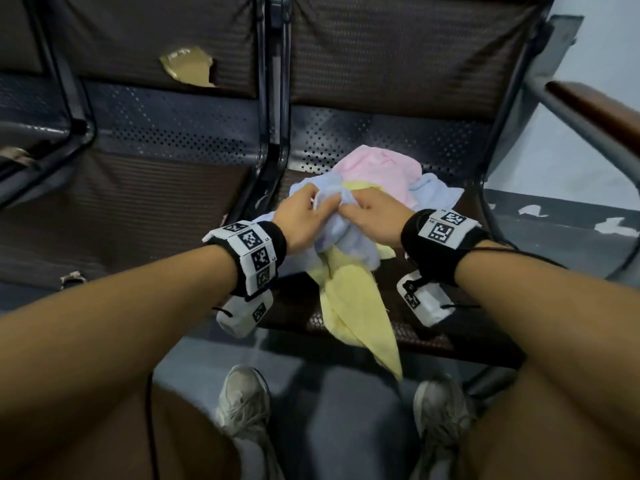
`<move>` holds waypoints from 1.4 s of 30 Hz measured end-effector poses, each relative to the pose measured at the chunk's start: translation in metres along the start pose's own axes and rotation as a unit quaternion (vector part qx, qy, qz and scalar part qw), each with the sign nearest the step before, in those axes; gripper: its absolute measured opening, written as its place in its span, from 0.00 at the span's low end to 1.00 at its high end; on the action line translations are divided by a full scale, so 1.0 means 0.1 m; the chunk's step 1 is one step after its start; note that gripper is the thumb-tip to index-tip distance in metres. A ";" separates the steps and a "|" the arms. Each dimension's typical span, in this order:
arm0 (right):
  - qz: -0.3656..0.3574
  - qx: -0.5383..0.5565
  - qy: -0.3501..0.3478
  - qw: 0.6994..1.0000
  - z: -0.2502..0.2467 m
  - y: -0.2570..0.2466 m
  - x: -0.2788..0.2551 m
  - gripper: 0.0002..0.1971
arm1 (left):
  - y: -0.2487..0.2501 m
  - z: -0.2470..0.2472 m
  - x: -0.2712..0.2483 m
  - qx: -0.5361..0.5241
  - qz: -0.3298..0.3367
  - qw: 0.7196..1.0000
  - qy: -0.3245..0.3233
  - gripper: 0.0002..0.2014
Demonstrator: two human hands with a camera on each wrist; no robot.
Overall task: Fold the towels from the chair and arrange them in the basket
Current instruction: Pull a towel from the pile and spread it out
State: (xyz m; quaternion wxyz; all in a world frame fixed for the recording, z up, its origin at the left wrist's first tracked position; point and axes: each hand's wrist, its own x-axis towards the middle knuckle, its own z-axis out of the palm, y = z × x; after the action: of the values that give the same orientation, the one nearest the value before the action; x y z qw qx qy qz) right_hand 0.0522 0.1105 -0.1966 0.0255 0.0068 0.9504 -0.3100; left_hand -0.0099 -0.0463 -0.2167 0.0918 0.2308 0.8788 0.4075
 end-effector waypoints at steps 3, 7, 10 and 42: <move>-0.030 0.061 0.075 0.995 -0.18 -0.05 -0.12 0.13 | 0.04 -0.17 0.02 -0.010 0.000 0.999 -0.035 0.27; -0.028 0.131 0.202 0.970 -0.44 -0.06 -0.25 0.13 | 0.00 -0.22 -0.01 0.180 -0.011 0.978 -0.105 0.16; 0.032 0.129 0.256 0.958 -0.61 0.09 -0.34 0.05 | 0.07 -0.19 -0.05 0.175 -0.038 0.980 -0.090 0.16; 0.031 -0.042 0.045 0.998 -0.51 0.48 -0.63 0.10 | 0.89 0.28 -0.04 -0.040 0.082 0.993 -0.072 0.22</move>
State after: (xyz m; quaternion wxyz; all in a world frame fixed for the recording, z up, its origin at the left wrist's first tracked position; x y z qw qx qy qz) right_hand 0.1139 0.1795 -0.1809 -0.0078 0.0495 0.9621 -0.2680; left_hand 0.0329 0.0207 -0.1681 0.1300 0.3270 0.8309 0.4311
